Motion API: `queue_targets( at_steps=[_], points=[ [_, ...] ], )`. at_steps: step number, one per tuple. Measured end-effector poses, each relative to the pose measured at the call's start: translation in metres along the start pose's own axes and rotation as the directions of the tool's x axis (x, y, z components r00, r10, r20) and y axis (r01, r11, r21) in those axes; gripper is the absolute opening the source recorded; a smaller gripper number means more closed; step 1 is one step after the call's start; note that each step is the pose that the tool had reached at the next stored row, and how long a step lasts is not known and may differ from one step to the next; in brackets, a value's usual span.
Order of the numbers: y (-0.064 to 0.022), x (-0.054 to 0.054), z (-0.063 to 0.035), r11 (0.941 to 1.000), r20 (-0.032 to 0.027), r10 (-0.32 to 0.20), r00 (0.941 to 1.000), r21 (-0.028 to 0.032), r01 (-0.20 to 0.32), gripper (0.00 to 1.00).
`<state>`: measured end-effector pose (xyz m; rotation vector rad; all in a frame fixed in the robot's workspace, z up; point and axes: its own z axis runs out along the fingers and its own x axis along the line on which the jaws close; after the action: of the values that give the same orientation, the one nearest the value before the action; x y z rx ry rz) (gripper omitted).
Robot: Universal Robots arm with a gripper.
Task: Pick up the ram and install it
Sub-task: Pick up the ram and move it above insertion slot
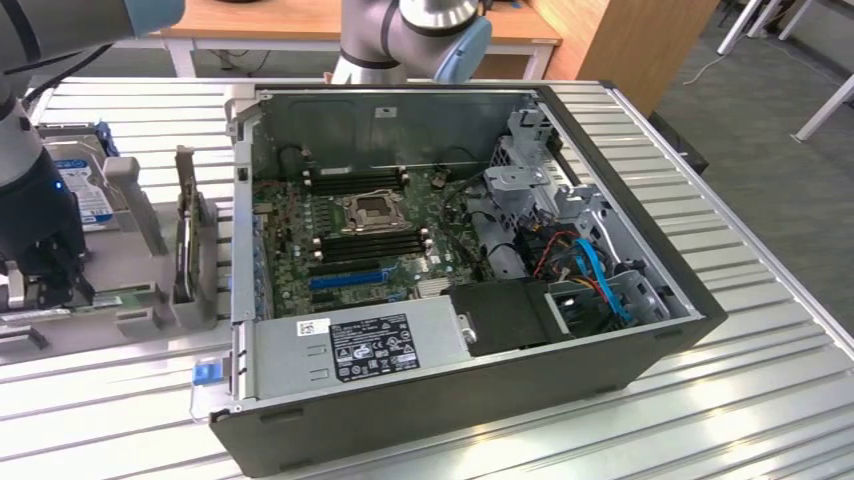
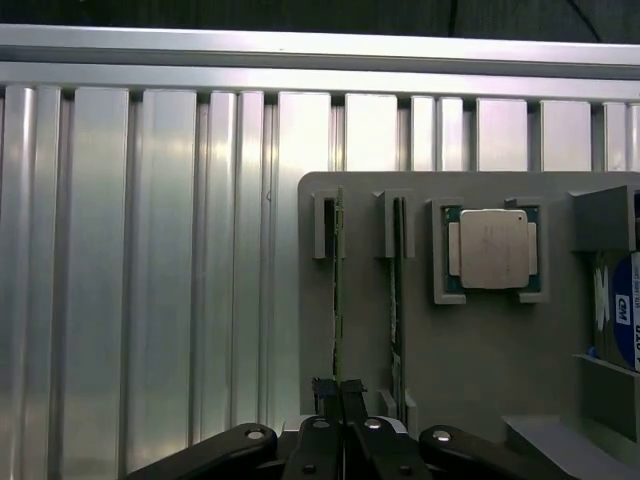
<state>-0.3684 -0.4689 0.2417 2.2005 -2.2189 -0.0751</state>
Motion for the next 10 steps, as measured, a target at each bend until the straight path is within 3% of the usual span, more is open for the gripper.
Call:
queue_targets(
  at_steps=[10],
  points=[
    [0.0008, 0.0, -0.0175, 1.0, 0.0, 0.0, 1.0, 0.0, 0.0, 0.12]
  ],
)
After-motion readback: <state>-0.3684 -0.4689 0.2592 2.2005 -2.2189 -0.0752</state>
